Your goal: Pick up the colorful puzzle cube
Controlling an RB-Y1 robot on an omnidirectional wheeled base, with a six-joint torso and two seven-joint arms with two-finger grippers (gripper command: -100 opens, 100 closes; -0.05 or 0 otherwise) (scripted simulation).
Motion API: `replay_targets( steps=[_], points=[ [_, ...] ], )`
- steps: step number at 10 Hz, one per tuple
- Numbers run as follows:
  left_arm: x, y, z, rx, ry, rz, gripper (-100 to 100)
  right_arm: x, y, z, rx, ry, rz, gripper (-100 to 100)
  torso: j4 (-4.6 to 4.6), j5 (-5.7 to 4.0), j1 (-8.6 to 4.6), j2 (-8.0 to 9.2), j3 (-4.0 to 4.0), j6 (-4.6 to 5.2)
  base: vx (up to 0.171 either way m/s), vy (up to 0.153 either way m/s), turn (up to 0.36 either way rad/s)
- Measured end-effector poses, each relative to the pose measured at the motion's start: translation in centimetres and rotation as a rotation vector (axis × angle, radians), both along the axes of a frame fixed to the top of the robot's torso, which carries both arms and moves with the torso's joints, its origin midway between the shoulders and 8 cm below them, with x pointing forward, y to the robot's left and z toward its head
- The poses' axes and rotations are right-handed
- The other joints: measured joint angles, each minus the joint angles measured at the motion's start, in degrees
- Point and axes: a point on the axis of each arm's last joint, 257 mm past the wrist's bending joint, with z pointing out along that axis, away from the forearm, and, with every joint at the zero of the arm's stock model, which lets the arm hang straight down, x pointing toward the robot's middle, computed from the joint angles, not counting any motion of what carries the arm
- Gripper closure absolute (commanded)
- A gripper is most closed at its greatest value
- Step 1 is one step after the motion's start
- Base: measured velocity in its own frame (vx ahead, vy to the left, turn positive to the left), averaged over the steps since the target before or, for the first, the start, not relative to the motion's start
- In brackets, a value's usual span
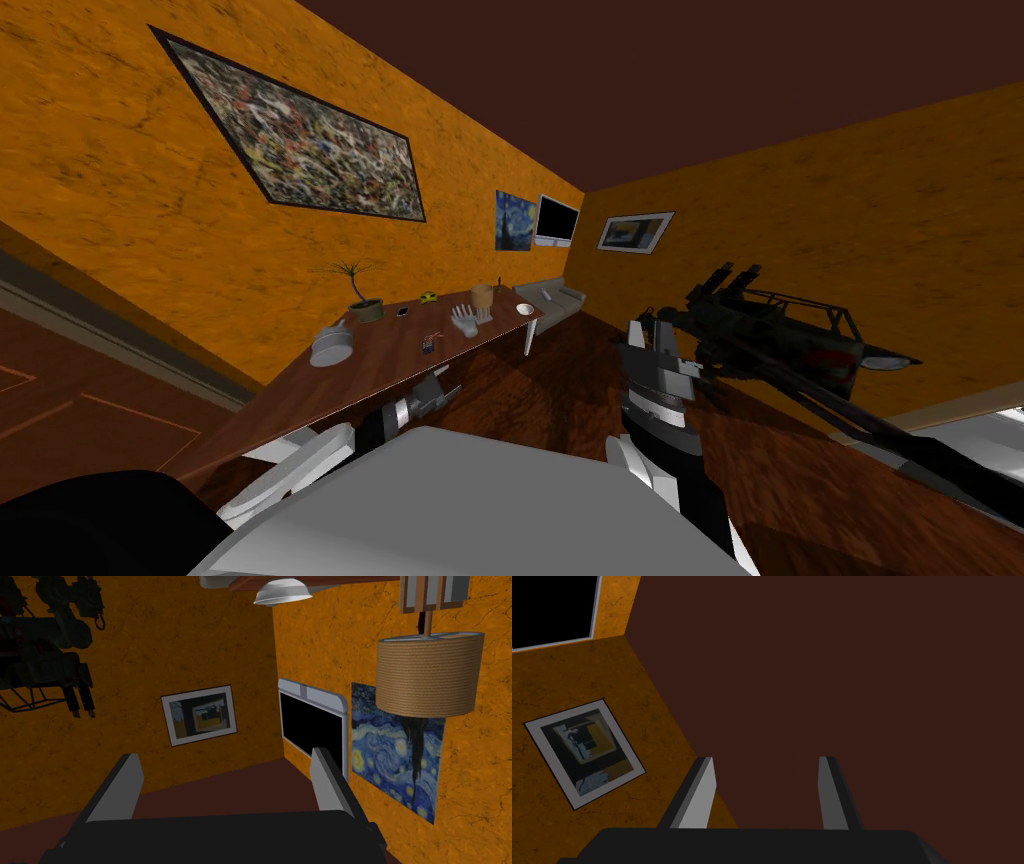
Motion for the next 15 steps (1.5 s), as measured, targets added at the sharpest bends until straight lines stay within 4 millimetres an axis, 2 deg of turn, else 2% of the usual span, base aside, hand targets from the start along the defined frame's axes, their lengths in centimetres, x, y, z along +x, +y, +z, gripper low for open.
replay_targets(
  steps=[2,5,9,11,12,14,15],
  points=[
    [-1.2,1.0,-2.5,0.11,0.027,-0.029,-100,0.0,0.0,0.0,0.0,0.0,0.0,0,0.0,-0.01,-0.03,-0.01,0.0,0.01,-0.009,-0.033,-0.17],
    [-3.4,3.9,-6.4,0.295,0.079,-0.082,-100,0.0,0.0,0.0,0.0,0.0,0.0,0,-0.01,-0.02,-0.05,-0.02,-0.02,0.03,-0.005,-0.031,-0.128],
    [-5.1,6.4,-9.6,0.478,0.119,-0.149,-100,0.0,0.0,0.0,0.0,0.0,0.0,0,-0.02,-0.01,0.0,-0.07,-0.04,-0.01,0.007,-0.021,-0.127],
    [-6.3,8.8,-11.7,0.591,0.146,-0.19,-100,0.0,0.0,0.0,0.0,0.0,0.0,0,-0.03,0.0,0.0,-0.1,-0.06,-0.02,0.02,-0.022,-0.163],
    [-7.7,10.5,-12.9,0.657,0.168,-0.222,-100,0.0,0.0,0.0,0.0,0.0,0.0,0,-0.03,-0.01,0.01,-0.12,-0.07,0.02,0.022,-0.012,-0.098],
    [-8.6,11.7,-13.8,0.726,0.183,-0.258,-100,0.0,0.0,0.0,0.0,0.0,0.0,0,-0.02,0.01,0.04,-0.09,-0.06,-0.03,0.016,-0.008,-0.074],
    [-9.2,13.1,-14.6,0.78,0.202,-0.283,-100,0.0,0.0,0.0,0.0,0.0,0.0,0,-0.02,0.0,0.04,-0.13,-0.08,0.03,0.025,-0.007,-0.131]
  ],
)
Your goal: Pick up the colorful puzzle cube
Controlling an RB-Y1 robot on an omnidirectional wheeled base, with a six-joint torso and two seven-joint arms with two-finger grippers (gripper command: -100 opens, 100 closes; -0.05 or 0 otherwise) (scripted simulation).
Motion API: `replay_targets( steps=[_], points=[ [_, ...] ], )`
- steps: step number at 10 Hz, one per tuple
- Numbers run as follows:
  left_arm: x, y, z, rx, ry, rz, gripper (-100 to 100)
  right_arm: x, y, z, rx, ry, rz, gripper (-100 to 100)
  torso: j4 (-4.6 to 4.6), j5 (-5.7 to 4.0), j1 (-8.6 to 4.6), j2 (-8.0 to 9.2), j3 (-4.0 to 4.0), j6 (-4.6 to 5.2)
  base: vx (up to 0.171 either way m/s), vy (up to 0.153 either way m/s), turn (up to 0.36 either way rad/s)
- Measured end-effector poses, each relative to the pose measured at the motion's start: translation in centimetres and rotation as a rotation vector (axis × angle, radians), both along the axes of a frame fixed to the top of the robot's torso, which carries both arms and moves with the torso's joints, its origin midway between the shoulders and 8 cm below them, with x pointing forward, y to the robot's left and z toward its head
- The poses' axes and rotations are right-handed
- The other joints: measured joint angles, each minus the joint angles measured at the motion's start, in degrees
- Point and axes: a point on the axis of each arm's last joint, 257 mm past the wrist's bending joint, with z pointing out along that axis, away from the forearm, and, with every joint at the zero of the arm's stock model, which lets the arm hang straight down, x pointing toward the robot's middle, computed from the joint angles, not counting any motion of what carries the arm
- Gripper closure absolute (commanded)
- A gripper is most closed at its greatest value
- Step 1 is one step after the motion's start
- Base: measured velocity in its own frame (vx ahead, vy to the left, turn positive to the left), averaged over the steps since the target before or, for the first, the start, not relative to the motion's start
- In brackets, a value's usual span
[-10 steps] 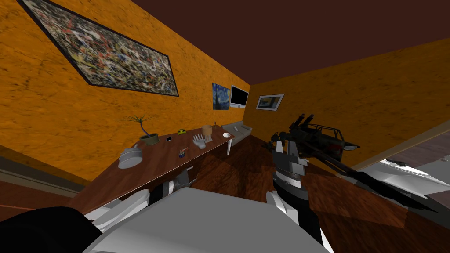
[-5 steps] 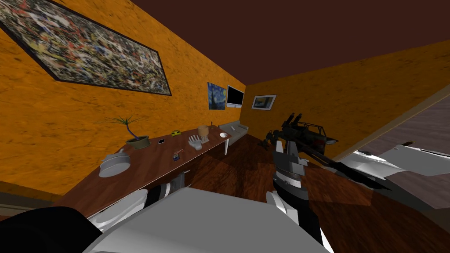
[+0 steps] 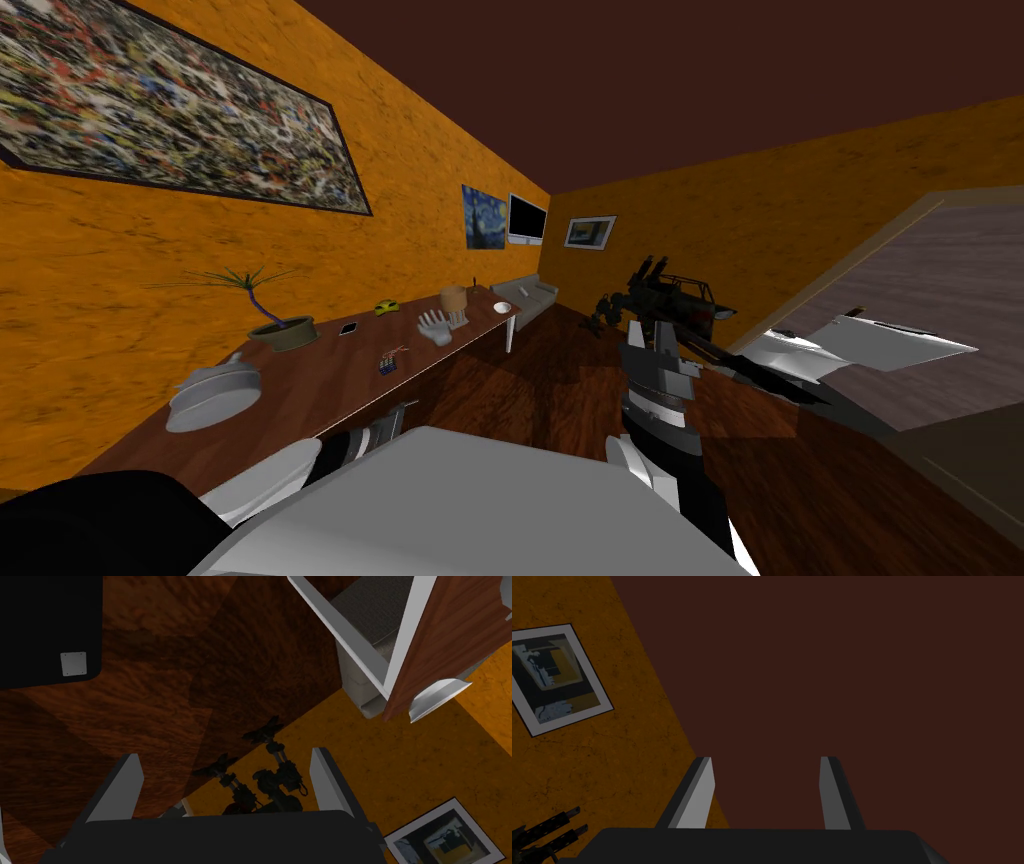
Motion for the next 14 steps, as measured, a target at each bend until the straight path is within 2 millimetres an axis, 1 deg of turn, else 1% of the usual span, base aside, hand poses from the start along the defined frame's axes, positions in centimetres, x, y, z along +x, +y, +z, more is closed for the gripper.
replay_targets(
  steps=[1,2,3,4,5,6,7,8,9,10,11,12,13,14],
  points=[
    [-0.8,1.1,-0.5,0.041,0.013,-0.018,-100,0.0,0.0,0.0,0.0,0.0,0.0,0,0.0,0.0,0.01,0.0,0.0,-0.05,0.04,-0.011,-0.181],
    [-2.1,3.2,-1.5,0.097,0.037,-0.04,-100,0.0,0.0,0.0,0.0,0.0,0.0,0,-0.01,0.0,0.01,-0.05,-0.03,-0.02,0.033,-0.003,-0.094],
    [-2.7,3.8,-1.9,0.136,0.049,-0.071,-100,0.0,0.0,0.0,0.0,0.0,0.0,0,-0.01,0.0,0.02,-0.04,-0.03,-0.04,0.011,0.003,0.011],
    [-3.0,4.0,-2.1,0.157,0.054,-0.084,-100,0.0,0.0,0.0,0.0,0.0,0.0,0,0.0,0.01,0.02,0.02,0.01,-0.06,0.03,-0.002,-0.172],
    [-3.7,5.5,-2.7,0.206,0.075,-0.104,-100,0.0,0.0,0.0,0.0,0.0,0.0,0,0.0,0.01,0.03,-0.02,-0.01,-0.01,0.034,0.005,-0.112],
    [-4.6,6.3,-3.0,0.244,0.089,-0.13,-100,0.0,0.0,0.0,0.0,0.0,0.0,0,-0.01,0.01,0.04,-0.02,-0.02,-0.06,0.047,0.007,-0.155],
    [-5.8,7.7,-3.7,0.295,0.112,-0.156,-100,0.0,0.0,0.0,0.0,0.0,0.0,0,-0.02,0.01,0.06,-0.07,-0.04,-0.03,0.042,0.01,-0.09],
    [-6.1,8.6,-3.9,0.336,0.124,-0.184,-100,0.0,0.0,0.0,0.0,0.0,0.0,0,-0.02,0.02,0.06,-0.08,-0.05,-0.04,0.051,0.013,-0.182],
    [-7.4,10.1,-4.2,0.386,0.149,-0.214,-100,0.0,0.0,0.0,0.0,0.0,0.0,0,-0.02,0.01,0.08,-0.1,-0.06,-0.03,0.042,0.02,-0.074],
    [-7.9,11.1,-4.3,0.427,0.162,-0.243,-100,0.0,0.0,0.0,0.0,0.0,0.0,0,-0.02,0.02,0.09,-0.08,-0.05,-0.06,0.051,0.02,-0.151],
    [-8.5,12.8,-4.7,0.475,0.184,-0.275,-100,0.0,0.0,0.0,0.0,0.0,0.0,0,-0.02,0.02,0.11,-0.12,-0.07,-0.02,0.047,0.021,-0.088],
    [-9.1,13.9,-4.8,0.512,0.199,-0.304,-100,0.0,0.0,0.0,0.0,0.0,0.0,0,-0.03,0.03,0.1,-0.1,-0.06,-0.06,0.059,0.026,-0.097],
    [-10.1,15.7,-4.9,0.555,0.225,-0.332,-100,0.0,0.0,0.0,0.0,0.0,0.0,0,-0.03,0.02,0.12,-0.13,-0.08,-0.04,0.048,0.022,-0.092],
    [-10.7,16.5,-4.9,0.586,0.239,-0.36,-100,0.0,0.0,0.0,0.0,0.0,0.0,0,-0.03,0.03,0.09,-0.11,-0.07,-0.05,0.055,0.017,-0.157]
  ],
)
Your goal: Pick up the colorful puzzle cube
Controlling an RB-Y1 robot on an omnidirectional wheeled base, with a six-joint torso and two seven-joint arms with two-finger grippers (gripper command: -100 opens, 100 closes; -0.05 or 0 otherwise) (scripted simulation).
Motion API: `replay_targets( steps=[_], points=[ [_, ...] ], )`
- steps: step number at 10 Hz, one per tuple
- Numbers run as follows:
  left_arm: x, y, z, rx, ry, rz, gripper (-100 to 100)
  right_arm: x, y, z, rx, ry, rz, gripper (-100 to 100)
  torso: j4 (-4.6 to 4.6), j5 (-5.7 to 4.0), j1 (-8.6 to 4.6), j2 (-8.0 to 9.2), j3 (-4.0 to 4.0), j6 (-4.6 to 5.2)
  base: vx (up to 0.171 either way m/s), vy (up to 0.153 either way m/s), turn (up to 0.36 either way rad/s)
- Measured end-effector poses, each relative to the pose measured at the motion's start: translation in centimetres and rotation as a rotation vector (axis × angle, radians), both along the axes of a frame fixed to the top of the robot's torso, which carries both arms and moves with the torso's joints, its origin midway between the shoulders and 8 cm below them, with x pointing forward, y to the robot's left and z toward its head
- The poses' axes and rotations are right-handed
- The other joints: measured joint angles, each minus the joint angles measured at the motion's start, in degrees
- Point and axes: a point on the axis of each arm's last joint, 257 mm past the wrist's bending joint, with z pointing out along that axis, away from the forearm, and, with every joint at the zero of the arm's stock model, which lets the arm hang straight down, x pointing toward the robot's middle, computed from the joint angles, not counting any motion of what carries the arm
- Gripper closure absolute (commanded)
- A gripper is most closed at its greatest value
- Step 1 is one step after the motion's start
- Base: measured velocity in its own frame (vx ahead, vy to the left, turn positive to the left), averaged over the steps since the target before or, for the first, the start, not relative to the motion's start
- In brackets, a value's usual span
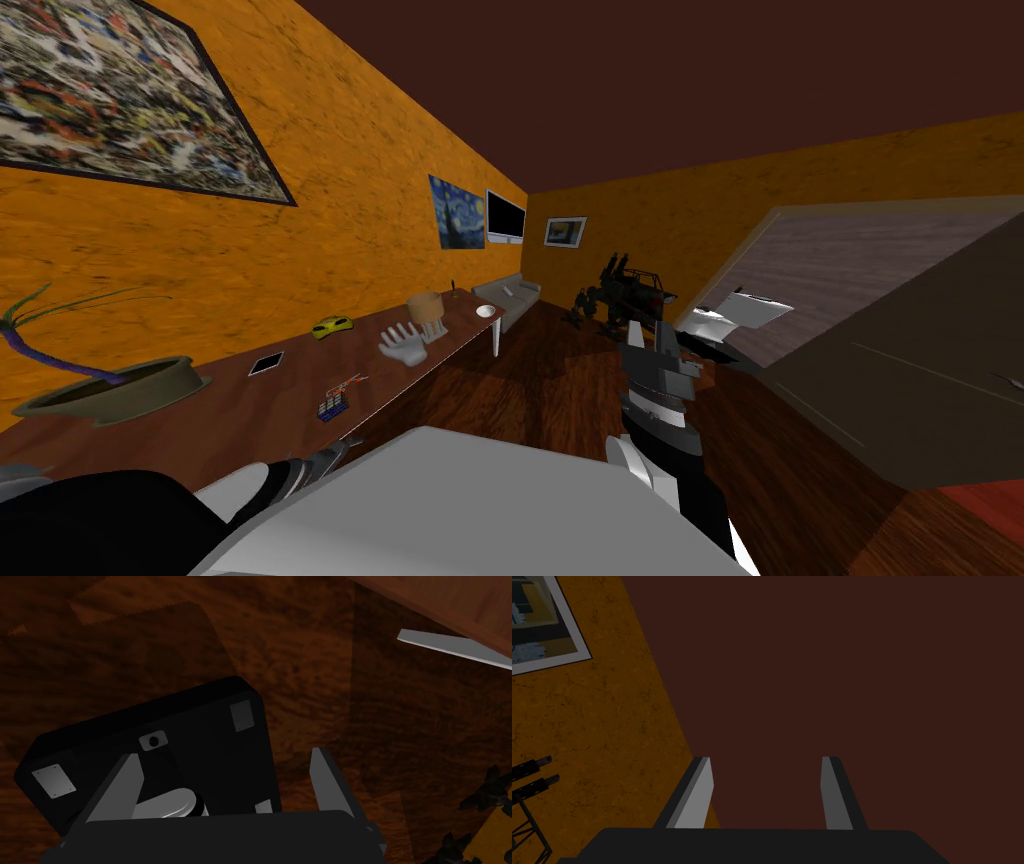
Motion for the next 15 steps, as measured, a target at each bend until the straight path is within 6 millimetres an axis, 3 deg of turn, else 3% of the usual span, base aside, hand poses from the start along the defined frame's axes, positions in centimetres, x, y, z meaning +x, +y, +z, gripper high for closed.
replay_targets(
  steps=[6,9,13,14,15],
  points=[
    [-4.4,7.5,0.7,0.219,0.128,-0.164,-100,0.0,0.0,0.0,0.0,0.0,0.0,0,-0.01,0.03,0.13,-0.08,-0.04,0.01,0.057,0.05,-0.101],
    [-5.1,8.9,0.9,0.271,0.163,-0.215,-100,0.0,0.0,0.0,0.0,0.0,0.0,0,0.01,-0.01,-0.02,0.04,0.03,0.0,0.04,0.035,-0.066],
    [-6.6,13.2,2.1,0.393,0.236,-0.314,-100,0.0,0.0,0.0,0.0,0.0,0.0,0,-0.03,0.1,0.42,-0.12,-0.07,0.0,0.068,0.107,-0.092],
    [-6.6,13.4,2.2,0.398,0.237,-0.317,0,0.0,0.0,0.0,0.0,0.0,0.0,0,0.0,0.07,0.17,0.02,0.01,-0.03,0.006,0.013,0.002],
    [-6.6,13.4,2.2,0.397,0.236,-0.317,-100,0.0,0.0,0.0,0.0,0.0,0.0,0,0.02,0.01,-0.03,0.11,0.06,-0.03,0.027,0.032,-0.05]
  ],
)
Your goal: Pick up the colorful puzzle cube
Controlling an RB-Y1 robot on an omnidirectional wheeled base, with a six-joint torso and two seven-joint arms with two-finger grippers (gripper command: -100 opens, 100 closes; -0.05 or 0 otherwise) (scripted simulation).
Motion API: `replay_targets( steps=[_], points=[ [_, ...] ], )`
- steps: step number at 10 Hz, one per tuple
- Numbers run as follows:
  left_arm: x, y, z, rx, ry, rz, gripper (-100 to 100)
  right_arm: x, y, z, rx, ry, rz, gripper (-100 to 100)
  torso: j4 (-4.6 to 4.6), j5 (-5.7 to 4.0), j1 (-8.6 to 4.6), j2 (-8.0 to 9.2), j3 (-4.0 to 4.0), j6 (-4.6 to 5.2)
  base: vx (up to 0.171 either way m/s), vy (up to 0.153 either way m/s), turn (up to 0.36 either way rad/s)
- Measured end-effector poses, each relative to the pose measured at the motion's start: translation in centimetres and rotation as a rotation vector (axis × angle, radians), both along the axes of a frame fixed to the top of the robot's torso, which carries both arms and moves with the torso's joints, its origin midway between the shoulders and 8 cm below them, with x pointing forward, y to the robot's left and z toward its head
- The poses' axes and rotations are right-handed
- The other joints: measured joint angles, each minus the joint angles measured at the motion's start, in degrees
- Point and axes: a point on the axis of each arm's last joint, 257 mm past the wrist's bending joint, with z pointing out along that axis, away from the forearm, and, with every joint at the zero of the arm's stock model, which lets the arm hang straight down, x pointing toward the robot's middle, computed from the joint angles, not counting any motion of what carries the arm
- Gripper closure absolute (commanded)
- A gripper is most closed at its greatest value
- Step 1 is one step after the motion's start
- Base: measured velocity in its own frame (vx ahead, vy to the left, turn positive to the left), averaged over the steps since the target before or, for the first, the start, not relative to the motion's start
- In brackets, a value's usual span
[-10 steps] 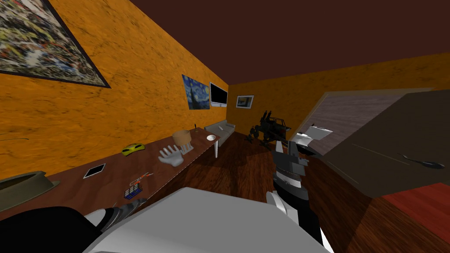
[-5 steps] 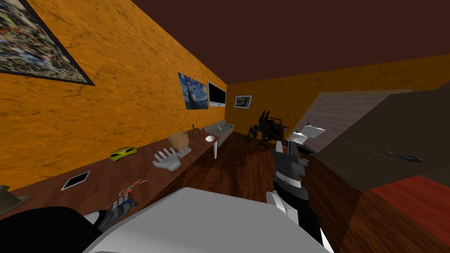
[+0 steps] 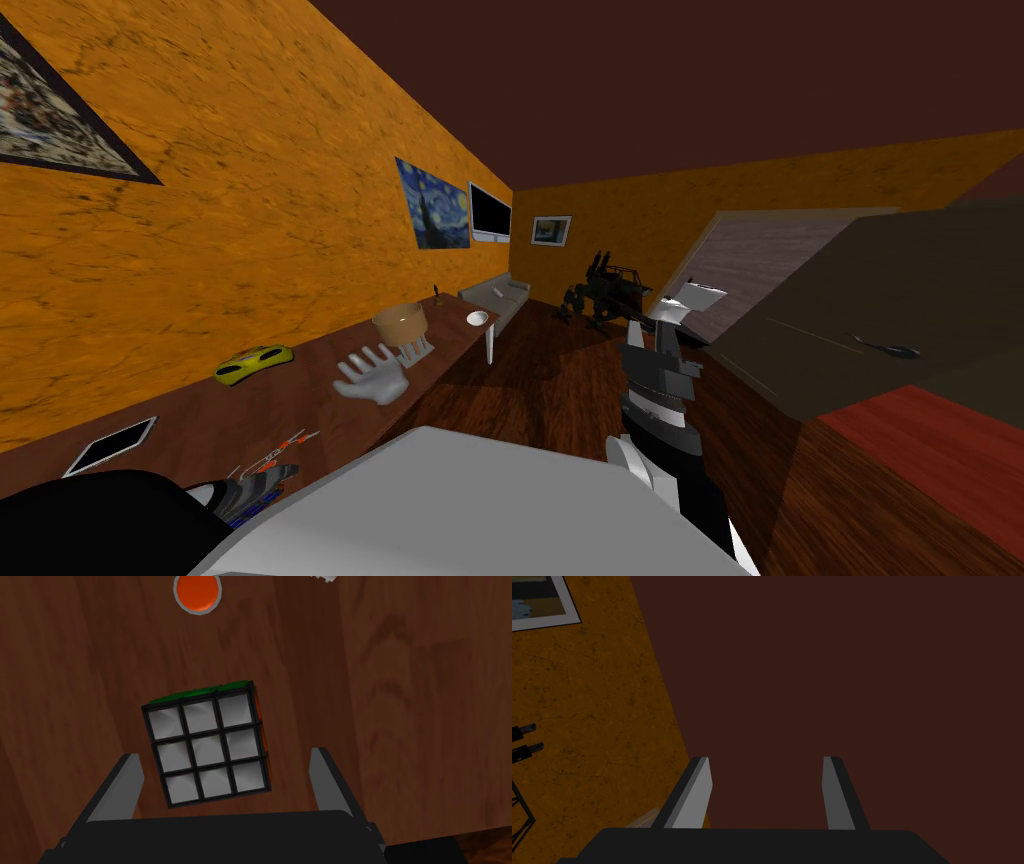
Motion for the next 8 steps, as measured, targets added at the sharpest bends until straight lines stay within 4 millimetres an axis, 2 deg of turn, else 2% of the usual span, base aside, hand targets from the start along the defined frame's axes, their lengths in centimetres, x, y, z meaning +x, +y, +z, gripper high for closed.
replay_targets(
  steps=[3,4,8],
  points=[
    [-1.5,-0.8,-1.5,0.003,-0.001,0.011,-100,0.0,0.0,0.0,0.0,0.0,0.0,0,-0.01,0.02,0.08,-0.07,-0.04,0.0,0.031,0.043,-0.021],
    [-1.5,-0.8,-1.5,0.004,-0.002,0.01,100,0.0,0.0,0.0,0.0,0.0,0.0,0,0.0,-0.01,-0.01,-0.02,-0.01,0.0,0.001,0.006,0.01],
    [-1.5,-0.7,-1.5,0.004,-0.002,0.012,100,0.0,0.0,0.0,0.0,0.0,0.0,0,0.01,0.01,-0.07,0.03,0.02,0.05,0.0,0.0,0.0]
  ],
)
